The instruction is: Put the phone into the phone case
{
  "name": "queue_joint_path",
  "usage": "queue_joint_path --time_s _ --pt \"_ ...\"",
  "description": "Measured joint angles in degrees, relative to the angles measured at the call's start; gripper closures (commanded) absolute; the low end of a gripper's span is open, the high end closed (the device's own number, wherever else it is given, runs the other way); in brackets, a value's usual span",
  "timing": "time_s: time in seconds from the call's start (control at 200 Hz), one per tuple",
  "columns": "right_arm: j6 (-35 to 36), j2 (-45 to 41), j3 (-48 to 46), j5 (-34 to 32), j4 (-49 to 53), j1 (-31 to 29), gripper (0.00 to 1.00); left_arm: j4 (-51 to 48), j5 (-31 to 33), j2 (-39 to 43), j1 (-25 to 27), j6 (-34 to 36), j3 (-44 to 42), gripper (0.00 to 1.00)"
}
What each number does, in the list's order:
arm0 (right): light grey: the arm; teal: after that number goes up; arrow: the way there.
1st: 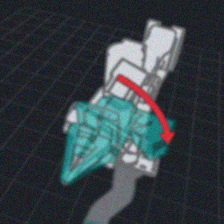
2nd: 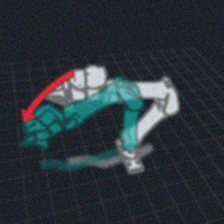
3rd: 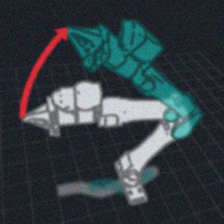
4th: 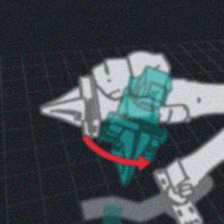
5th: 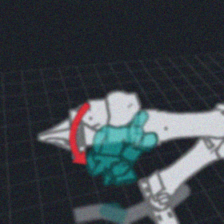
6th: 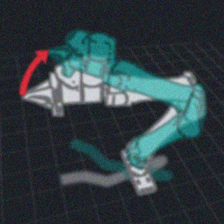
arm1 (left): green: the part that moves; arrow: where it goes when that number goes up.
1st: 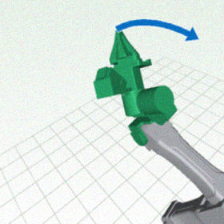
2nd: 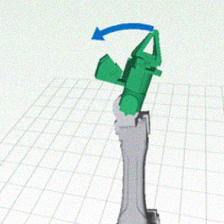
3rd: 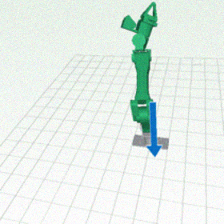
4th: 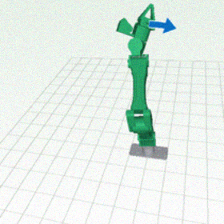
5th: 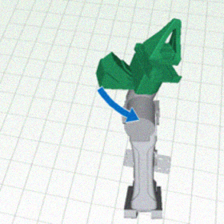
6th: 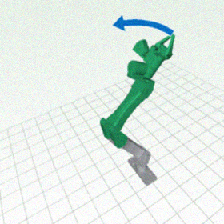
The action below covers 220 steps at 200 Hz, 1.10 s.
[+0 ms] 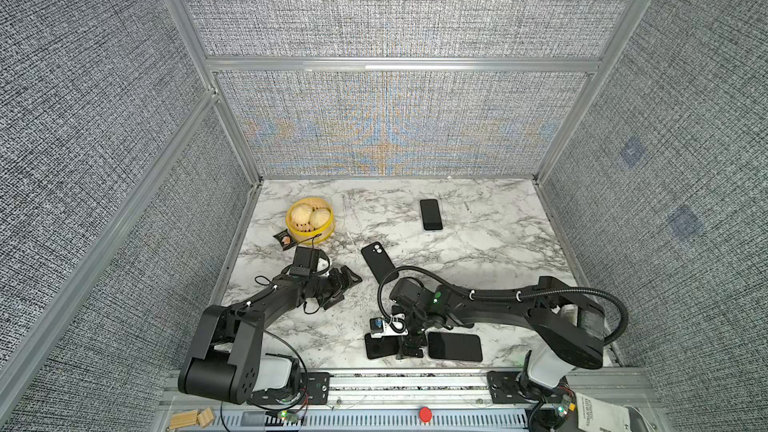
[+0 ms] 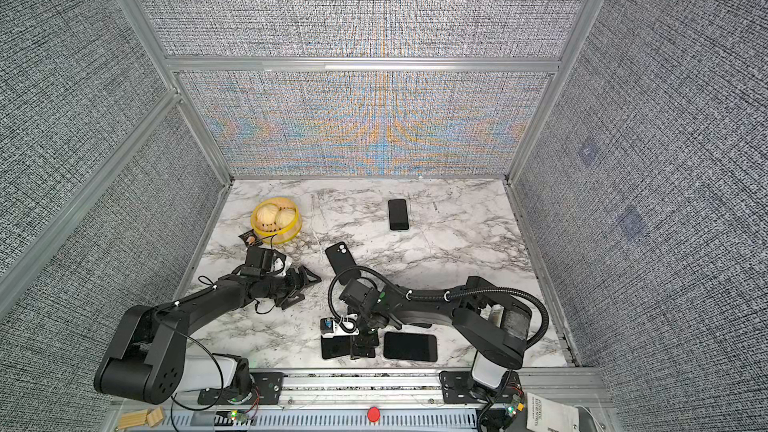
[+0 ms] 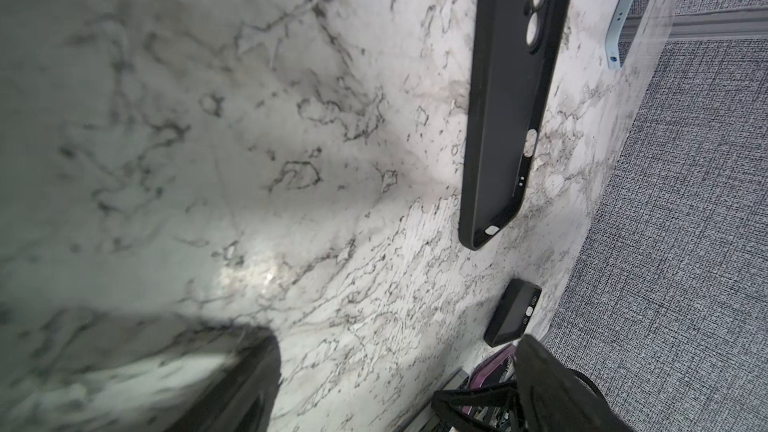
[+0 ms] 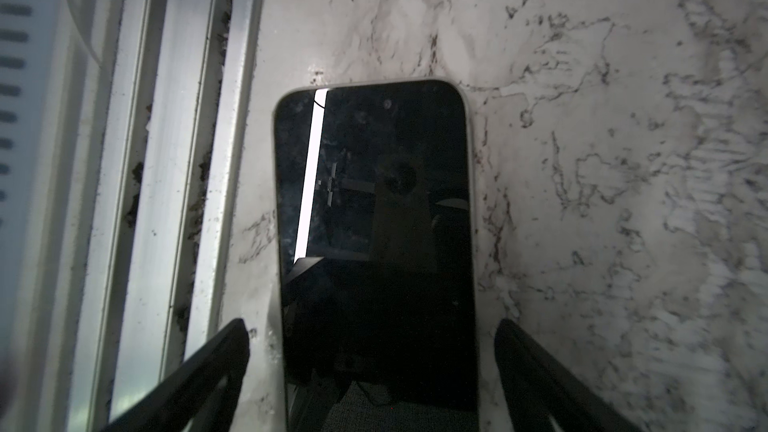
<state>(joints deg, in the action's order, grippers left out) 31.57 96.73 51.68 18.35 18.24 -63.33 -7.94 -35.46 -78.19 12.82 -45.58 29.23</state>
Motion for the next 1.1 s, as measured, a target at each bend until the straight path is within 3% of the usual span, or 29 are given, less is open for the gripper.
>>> queue_joint_path --time_s 0.43,0.715,1.1 --pt "1.7 2.4 2.1 -4.7 -0.4 -0.8 0.11 1.5 -0.9 -1.4 0.3 -0.5 0.3 0.11" --pt "1.3 1.1 2.4 -7.5 2.5 -0.8 0.01 2.7 -2.3 -3.1 0.3 -0.5 1.1 0.11" --pt "2.6 2.9 4.1 -6.8 4.7 -0.2 0.03 4.7 -3.6 -4.9 0.3 -0.5 1.6 0.11"
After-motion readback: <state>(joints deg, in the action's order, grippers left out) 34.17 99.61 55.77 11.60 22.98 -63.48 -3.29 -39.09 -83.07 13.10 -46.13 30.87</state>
